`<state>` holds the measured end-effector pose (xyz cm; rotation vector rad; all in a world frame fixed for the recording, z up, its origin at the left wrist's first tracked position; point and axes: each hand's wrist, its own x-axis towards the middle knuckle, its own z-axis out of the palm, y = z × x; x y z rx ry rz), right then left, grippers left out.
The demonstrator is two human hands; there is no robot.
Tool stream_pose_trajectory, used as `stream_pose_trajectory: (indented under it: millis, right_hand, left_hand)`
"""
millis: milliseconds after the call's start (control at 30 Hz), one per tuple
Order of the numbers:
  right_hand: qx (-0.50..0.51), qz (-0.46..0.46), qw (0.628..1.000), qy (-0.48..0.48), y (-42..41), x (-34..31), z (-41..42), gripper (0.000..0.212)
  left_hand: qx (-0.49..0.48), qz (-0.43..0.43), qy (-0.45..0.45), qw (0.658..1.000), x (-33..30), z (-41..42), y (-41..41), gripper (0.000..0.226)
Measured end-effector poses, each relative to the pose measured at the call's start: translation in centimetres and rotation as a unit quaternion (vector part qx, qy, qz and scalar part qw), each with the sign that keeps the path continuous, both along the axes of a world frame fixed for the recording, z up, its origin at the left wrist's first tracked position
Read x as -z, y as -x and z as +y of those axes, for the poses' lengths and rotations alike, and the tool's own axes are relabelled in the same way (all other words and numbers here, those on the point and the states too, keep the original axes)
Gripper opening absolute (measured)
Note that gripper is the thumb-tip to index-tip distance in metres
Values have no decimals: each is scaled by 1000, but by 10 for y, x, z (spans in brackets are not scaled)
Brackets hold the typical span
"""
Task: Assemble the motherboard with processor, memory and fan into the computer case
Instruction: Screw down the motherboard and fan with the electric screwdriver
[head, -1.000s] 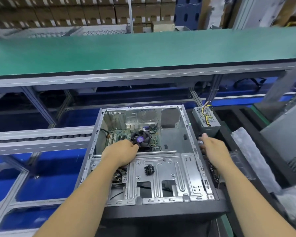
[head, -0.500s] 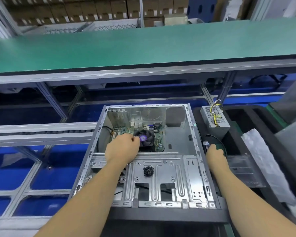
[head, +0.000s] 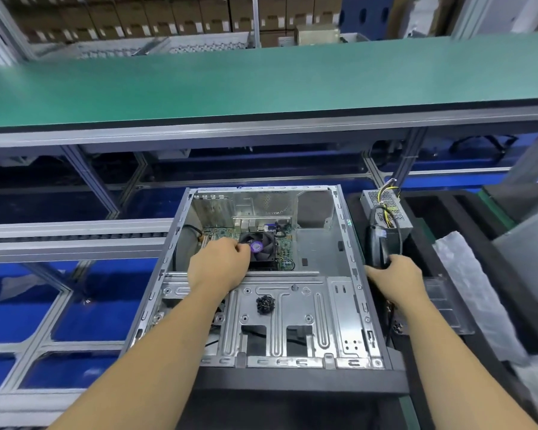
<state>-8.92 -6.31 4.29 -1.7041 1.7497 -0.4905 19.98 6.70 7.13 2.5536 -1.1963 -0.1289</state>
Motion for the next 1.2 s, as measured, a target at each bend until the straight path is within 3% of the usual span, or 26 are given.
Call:
stream_pose_trajectory:
  millis: [233, 400, 500, 633, 867, 1133, 1200]
  right_hand:
    - [34, -183, 982, 36, 31, -38, 24, 34]
    - [75, -309, 945, 80, 52, -90, 49, 26]
    - [41, -427, 902, 55, 63, -114, 65, 29]
    - [-3, -573, 818, 47, 53, -135, 82, 23]
    - [82, -678, 726, 79, 13, -157, 83, 17]
    - [107, -713, 669, 181, -23, -169, 62, 44]
    - [98, -706, 664, 227, -37, -169, 53, 39]
  left_hand:
    - [3, -4, -1, 1000, 1, 0, 0, 35]
    - [10, -9, 5, 1000, 1, 1, 0, 36]
    - [11, -12, 4, 1000, 3, 1, 0, 38]
    - [11, -11, 5, 1000, 3, 2, 0, 39]
    - [31, -4, -6, 1000, -1, 8, 2, 37]
    - [48, -6, -39, 998, -2, 8, 2, 37]
    - [47, 12, -37, 998, -3, 9, 1, 36]
